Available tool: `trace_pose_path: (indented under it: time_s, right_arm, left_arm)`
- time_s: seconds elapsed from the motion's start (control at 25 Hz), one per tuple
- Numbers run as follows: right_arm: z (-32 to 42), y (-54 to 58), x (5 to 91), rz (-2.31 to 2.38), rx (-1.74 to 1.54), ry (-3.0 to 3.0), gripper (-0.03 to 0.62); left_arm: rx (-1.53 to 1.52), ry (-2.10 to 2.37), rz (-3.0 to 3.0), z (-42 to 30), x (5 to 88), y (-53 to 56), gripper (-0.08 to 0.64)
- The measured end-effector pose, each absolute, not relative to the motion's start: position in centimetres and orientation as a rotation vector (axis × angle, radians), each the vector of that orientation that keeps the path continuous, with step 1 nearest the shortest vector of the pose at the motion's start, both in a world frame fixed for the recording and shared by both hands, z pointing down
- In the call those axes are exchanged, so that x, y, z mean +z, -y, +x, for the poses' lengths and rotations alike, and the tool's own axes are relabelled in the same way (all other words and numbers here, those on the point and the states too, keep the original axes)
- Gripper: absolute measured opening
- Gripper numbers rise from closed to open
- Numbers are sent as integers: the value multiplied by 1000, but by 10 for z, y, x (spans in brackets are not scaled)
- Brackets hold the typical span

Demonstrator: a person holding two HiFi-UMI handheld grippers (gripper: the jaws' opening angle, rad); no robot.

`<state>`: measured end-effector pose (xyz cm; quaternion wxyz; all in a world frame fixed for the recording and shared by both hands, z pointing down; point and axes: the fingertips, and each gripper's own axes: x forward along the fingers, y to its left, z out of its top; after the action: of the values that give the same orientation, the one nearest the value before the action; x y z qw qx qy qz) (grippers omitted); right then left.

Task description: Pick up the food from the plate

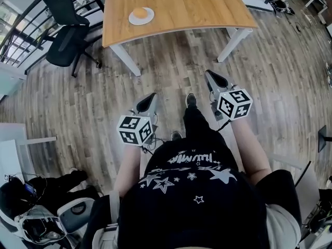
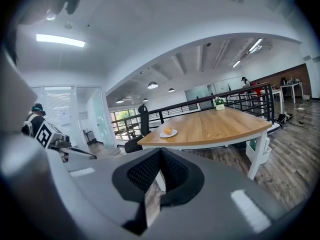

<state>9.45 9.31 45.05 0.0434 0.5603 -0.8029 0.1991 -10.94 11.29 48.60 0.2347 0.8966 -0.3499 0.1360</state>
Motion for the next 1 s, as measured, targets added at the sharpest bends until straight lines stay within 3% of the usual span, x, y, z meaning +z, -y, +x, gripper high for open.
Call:
trace_pose_path:
  time_s: [0.4, 1.0]
  right_arm:
    - [99, -8, 461, 1665, 579, 2503, 3]
    - [164, 133, 459, 1610, 593, 2556, 3]
  left_arm:
    - [383, 1068, 2415, -111, 492, -52, 0]
    - [416, 1136, 2410, -46, 480, 72, 0]
